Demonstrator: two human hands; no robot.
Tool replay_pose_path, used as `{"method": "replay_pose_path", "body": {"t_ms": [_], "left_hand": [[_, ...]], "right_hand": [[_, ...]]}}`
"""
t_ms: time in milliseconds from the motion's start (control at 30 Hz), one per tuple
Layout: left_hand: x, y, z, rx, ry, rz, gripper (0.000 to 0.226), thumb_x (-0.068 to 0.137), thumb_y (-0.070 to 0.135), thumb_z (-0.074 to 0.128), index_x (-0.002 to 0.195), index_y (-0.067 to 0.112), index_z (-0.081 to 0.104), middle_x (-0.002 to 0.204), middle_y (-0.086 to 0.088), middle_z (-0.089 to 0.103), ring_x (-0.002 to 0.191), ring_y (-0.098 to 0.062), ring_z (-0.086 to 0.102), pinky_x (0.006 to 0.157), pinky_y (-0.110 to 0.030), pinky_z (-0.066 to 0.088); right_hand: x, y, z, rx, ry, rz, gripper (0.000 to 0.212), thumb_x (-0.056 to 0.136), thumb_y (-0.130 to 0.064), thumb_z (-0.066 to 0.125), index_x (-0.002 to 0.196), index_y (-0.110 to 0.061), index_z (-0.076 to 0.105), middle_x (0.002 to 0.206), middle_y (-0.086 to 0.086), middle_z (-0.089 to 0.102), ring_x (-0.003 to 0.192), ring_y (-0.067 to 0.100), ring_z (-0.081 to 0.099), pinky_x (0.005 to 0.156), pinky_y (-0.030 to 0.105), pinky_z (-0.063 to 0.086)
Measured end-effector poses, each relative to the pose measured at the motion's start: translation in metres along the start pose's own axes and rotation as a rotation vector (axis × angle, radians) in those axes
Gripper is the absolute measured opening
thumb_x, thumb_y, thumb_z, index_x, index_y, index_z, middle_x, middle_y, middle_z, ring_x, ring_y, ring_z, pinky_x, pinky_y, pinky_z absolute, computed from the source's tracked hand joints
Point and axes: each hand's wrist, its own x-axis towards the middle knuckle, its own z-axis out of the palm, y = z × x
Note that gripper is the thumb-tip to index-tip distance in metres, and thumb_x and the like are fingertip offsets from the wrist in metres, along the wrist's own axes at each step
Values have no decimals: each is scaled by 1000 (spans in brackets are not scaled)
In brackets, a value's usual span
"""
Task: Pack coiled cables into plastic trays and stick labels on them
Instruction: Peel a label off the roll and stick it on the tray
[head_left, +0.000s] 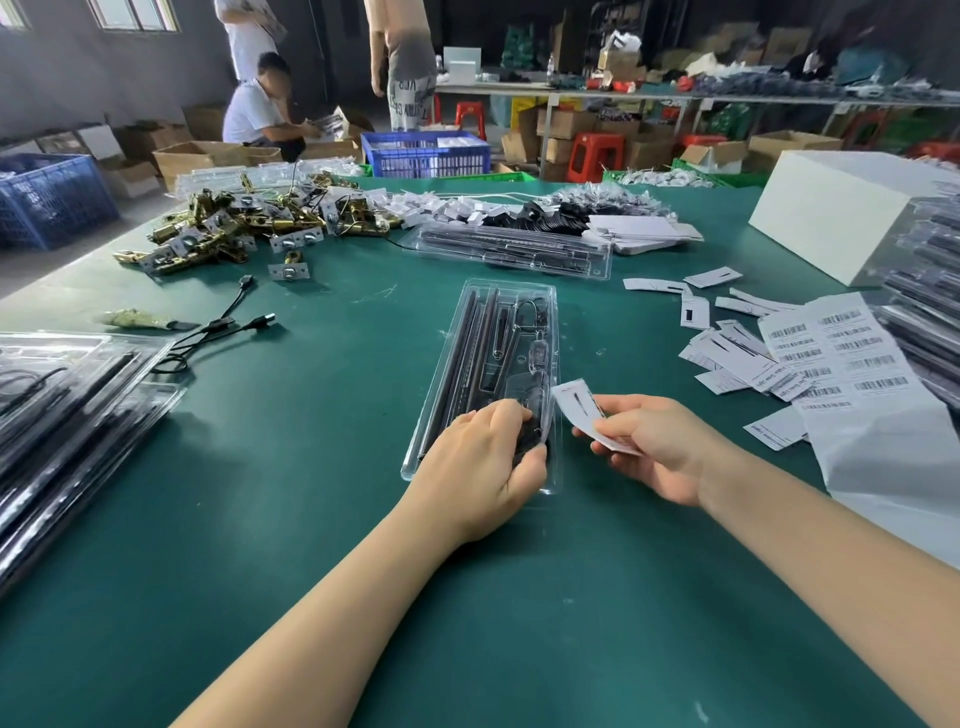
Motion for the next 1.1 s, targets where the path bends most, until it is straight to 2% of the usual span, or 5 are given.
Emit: {"method": "replay_pose_path", "body": {"t_ms": [300, 533, 833, 1000, 1100], "left_hand": [[-1, 0, 0, -38, -5, -15, 50, 87, 40, 31, 119, 8, 51, 115, -4, 61, 106, -24, 53, 74, -19, 23], [-1, 0, 1, -15, 3, -4, 47, 87, 40, 32, 115, 8, 52, 113, -4, 61, 102, -25, 53, 71, -20, 20], [-1, 1, 0, -17, 5, -5, 47, 87, 39, 33, 116, 7, 53, 115, -5, 62, 104, -25, 54, 73, -19, 22], [0, 2, 0, -22, 3, -13, 47, 86, 39, 32, 114, 7, 53, 110, -6, 62, 102, -26, 54, 73, -22, 25], [-1, 2, 0, -27, 2, -17, 45, 86, 39, 32, 112, 8, 52, 108, -5, 62, 100, -25, 53, 72, -23, 23]], "right_hand": [[-4, -4, 5, 55, 54, -5, 31, 86, 12, 47, 98, -5, 71, 70, 9, 71, 44, 7, 59, 39, 17, 43], [-21, -2, -4, -3, -103, 17, 31, 88, 10, 49, 102, -5, 72, 76, 9, 72, 48, 8, 61, 41, 17, 44], [-13, -9, 5, 8, -85, 30, 30, 89, 10, 48, 92, -9, 71, 64, 3, 70, 44, 6, 59, 39, 15, 42], [-5, -14, 13, 55, -74, 24, 31, 89, 10, 46, 104, -4, 70, 70, 6, 67, 45, 4, 58, 39, 15, 43], [-3, -11, 17, 0, -144, 46, 35, 90, 8, 46, 110, -8, 70, 69, 1, 66, 47, 4, 60, 42, 15, 43]]}}
